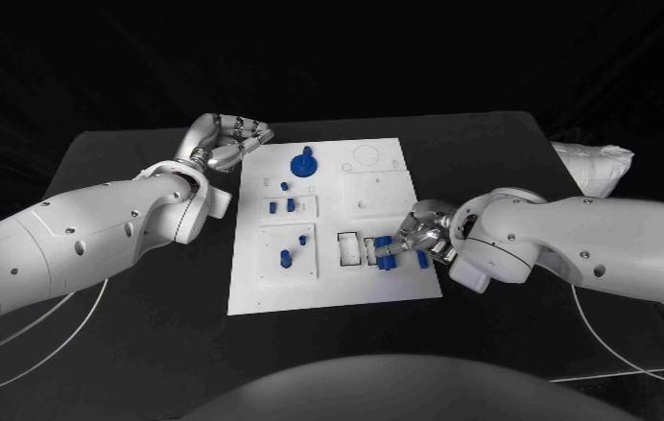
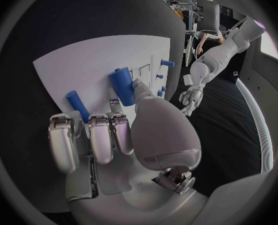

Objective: Assemble the parts on the task board

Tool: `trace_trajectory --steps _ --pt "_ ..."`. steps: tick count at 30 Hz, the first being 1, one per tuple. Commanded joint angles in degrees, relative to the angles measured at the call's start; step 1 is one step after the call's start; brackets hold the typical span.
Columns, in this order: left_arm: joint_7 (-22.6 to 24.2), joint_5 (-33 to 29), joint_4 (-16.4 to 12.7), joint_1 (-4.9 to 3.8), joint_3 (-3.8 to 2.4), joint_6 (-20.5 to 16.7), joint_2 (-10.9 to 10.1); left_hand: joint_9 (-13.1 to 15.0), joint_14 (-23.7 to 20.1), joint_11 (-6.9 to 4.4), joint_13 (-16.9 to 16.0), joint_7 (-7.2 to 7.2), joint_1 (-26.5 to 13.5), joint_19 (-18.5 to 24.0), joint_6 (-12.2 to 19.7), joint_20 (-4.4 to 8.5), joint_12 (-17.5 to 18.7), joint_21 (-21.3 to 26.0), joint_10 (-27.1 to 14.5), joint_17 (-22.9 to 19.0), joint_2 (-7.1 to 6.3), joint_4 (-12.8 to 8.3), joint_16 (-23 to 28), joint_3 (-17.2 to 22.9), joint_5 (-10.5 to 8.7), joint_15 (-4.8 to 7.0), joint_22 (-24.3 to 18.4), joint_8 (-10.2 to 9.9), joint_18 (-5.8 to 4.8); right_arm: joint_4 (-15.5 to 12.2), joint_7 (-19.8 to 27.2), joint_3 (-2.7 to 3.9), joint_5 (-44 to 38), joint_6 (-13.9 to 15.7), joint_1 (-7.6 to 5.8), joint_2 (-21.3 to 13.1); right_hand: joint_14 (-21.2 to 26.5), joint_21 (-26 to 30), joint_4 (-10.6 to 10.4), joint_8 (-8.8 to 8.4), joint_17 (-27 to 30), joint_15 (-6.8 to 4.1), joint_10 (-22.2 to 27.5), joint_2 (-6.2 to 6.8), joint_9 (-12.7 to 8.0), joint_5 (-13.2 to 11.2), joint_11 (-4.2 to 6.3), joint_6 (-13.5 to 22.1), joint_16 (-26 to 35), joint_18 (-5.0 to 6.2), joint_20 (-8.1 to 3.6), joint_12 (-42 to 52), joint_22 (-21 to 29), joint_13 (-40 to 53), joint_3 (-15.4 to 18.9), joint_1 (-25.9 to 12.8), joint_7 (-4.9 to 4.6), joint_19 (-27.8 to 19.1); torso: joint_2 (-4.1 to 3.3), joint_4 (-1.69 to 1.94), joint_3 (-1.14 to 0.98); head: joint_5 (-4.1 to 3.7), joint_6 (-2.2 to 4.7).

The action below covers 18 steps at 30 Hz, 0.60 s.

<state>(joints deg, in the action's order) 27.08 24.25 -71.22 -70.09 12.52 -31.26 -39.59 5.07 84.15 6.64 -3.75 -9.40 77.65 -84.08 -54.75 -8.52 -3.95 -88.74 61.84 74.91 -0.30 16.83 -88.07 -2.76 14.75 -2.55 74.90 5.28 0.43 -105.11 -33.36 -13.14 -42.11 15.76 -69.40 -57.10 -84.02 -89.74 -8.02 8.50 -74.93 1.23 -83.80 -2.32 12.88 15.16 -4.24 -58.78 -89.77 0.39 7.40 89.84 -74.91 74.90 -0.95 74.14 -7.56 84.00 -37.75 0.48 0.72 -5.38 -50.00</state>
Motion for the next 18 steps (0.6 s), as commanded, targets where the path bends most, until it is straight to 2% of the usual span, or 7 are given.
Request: trace_trajectory --steps 1,14,17,18 --pt "0.6 0.2 -0.2 0.01 -0.04 0.3 0.0 -0.1 4.7 -0.38 0.0 0.05 -0.2 -4.6 -0.3 0.26 0.1 0.4 -0.1 12.0 0.5 -0.1 0.1 -0.3 0.23 0.29 14.5 -0.2 0.02 0.1 0.8 -0.36 5.3 1.5 -0.07 -0.5 -6.0 -0.3 7.7 0.37 -15.1 -0.21 -6.2 -2.48 0.0 0.0 0.11 -0.3 -0.2 -0.39 -0.03 0.2 -15.1 15.1 -7.8 2.1 -0.16 6.0 0.0 -0.02 0.01 0.11 0.0" --pt "0.5 0.2 -0.1 0.01 -0.04 0.4 0.0 -0.1 4.7 -0.38 0.0 0.05 -0.2 -4.6 -0.3 0.26 0.1 0.4 -0.1 12.0 0.5 -0.1 0.1 -0.3 0.23 0.29 14.5 -0.2 0.02 -0.1 3.0 -0.32 8.6 1.7 -1.53 -0.6 -6.0 -0.3 8.2 0.06 -15.1 -0.35 -6.2 -2.26 -0.3 -0.2 0.28 -0.9 -0.2 -0.39 -0.14 0.2 -15.1 15.1 -8.4 2.3 0.05 6.0 0.03 -0.03 0.04 0.05 0.0" --pt "0.5 0.2 -0.1 0.01 -0.04 0.4 0.1 -0.1 4.7 -0.38 0.0 0.05 -0.2 -4.6 -0.3 0.26 0.1 0.4 -0.1 12.0 0.5 -0.1 0.1 -0.3 0.23 0.29 14.5 -0.2 0.02 0.0 3.1 -0.32 8.8 1.5 -1.63 -0.4 -6.0 -0.3 8.4 -0.03 -15.1 -0.41 -6.2 -2.28 -0.4 -0.3 0.34 -1.1 -0.2 -0.39 -0.17 0.2 -15.1 15.1 -8.6 2.4 0.14 6.0 -0.01 0.06 0.1 0.08 0.0" --pt "0.5 0.2 -0.1 0.01 -0.04 0.4 0.1 -0.1 4.7 -0.38 0.0 0.05 -0.2 -4.6 -0.3 0.26 0.1 0.4 -0.1 12.0 0.5 -0.1 0.1 -0.3 0.23 0.29 14.5 -0.2 0.02 0.0 3.2 -0.32 8.8 1.7 -1.67 -0.4 -6.0 -0.3 8.4 -0.08 -15.1 -0.46 -6.2 -2.28 -0.5 -0.4 0.39 -1.2 -0.2 -0.39 -0.2 0.2 -15.1 15.1 -8.7 2.4 0.2 6.0 -0.05 0.08 0.06 0.12 0.0"
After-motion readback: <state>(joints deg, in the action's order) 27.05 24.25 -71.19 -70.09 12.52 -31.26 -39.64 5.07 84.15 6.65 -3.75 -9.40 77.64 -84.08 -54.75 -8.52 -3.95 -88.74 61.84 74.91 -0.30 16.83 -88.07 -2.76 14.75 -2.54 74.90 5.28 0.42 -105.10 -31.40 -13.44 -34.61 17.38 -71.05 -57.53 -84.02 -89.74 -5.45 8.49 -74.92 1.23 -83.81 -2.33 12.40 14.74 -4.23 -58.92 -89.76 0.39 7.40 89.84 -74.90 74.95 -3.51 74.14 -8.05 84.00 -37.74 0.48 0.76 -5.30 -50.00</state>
